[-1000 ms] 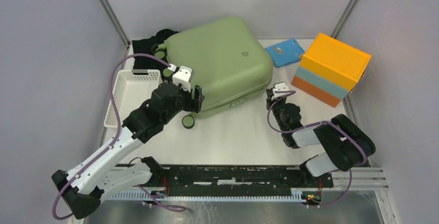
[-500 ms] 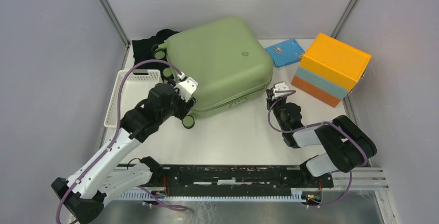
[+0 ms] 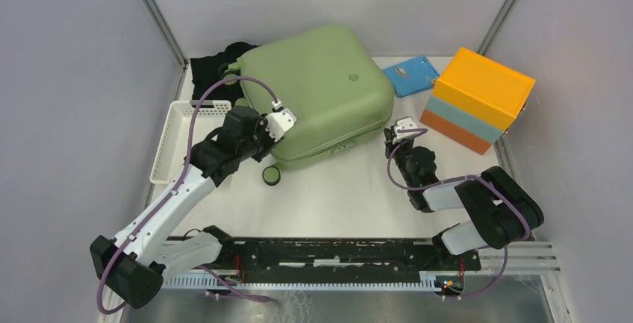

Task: Open, take out, and arrange the luggage
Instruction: Adjust the luggage at the center of the board.

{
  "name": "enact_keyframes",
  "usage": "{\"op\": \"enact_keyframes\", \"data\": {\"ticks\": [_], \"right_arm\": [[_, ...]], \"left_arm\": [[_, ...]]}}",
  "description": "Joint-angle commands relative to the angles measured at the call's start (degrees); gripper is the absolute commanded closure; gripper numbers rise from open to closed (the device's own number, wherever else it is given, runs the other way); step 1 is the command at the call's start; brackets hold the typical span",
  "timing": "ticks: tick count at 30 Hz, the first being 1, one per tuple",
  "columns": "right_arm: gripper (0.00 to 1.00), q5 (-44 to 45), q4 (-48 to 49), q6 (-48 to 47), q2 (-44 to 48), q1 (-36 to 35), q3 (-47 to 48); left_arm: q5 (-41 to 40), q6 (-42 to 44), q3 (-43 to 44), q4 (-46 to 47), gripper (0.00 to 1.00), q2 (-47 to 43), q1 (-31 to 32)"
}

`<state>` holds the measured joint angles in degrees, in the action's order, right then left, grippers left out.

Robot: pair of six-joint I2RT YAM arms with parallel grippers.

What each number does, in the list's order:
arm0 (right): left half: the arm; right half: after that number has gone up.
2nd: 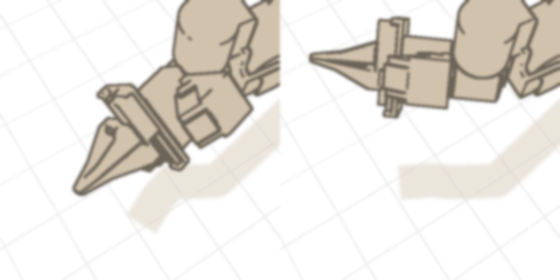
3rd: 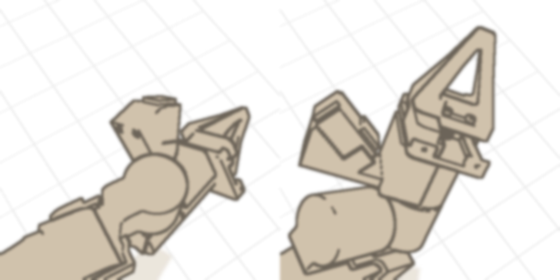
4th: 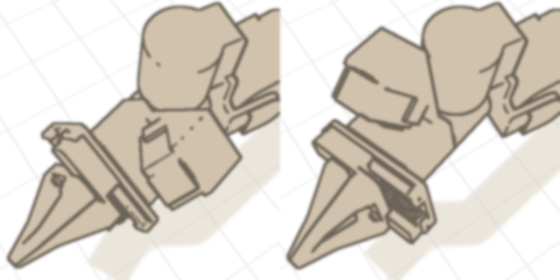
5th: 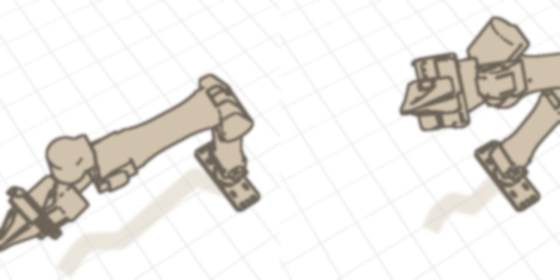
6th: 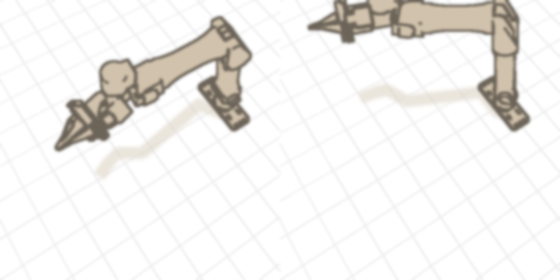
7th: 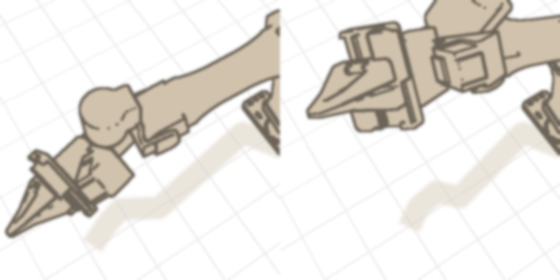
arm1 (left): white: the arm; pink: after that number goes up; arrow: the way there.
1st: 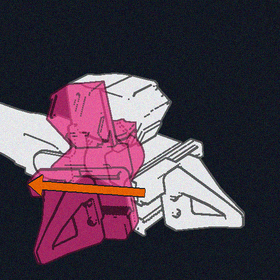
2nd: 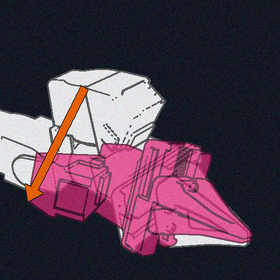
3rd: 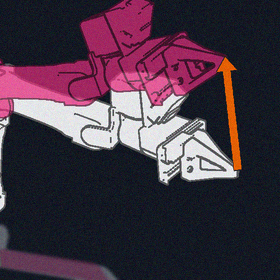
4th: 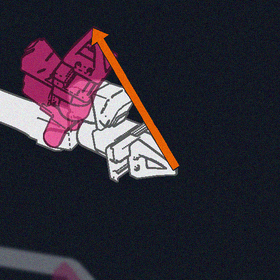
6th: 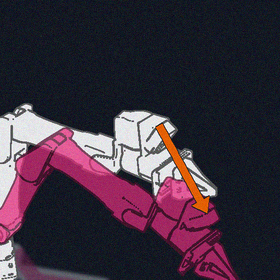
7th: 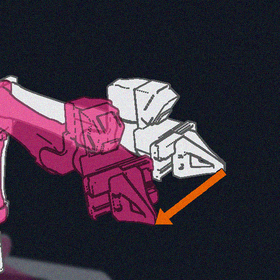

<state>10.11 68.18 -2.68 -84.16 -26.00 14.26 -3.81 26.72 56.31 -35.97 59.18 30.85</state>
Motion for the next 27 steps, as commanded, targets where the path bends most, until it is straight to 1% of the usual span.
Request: {"op": "enact_keyframes", "data": {"ticks": [1,4,7,8,12,17,21,25,27], "right_arm": [[1.0,0.13,-0.7,-0.16,0.31,1.69,1.78],[1.0,0.49,0.02,0.19,0.0,2.59,1.47],[1.0,0.06,-0.5,-0.46,-0.04,3.63,1.78],[1.0,0.07,-0.46,-0.57,-0.05,4.12,1.86],[1.0,-0.25,0.92,-0.33,-0.67,5.47,1.84],[1.0,-0.38,-0.04,-2.09,-0.94,6.59,3.67],[1.0,2.49,-0.04,-3.29,-1.86,6.63,5.82],[1.0,6.21,-3.62,-4.6,-4.45,6.71,11.05],[1.0,7.06,-4.81,-5.04,-5.97,6.89,13.16]], "left_arm": [[0.61,3.15,-1.34,-0.91,0.62,1.34,-1.06],[-0.77,3.62,-2.07,-2.23,0.69,0.7,-1.14],[-0.21,5.75,-3.98,-1.98,0.81,-2.11,-1.14],[-0.57,5.87,-4.33,-1.92,0.83,-2.99,-1.13],[-0.62,6.47,-4.24,-4.71,0.83,-5.2,-1.11],[-0.83,6.94,-5.39,-4.29,0.84,-6.34,-1.14],[-1.2,6.92,-4.8,-4.84,0.86,-4.67,-1.14],[-1.2,7.1,-4.96,-4.61,0.86,-4.78,-1.14],[-1.35,7.03,-5.26,-4.49,0.89,-5.34,-1.14]]}}
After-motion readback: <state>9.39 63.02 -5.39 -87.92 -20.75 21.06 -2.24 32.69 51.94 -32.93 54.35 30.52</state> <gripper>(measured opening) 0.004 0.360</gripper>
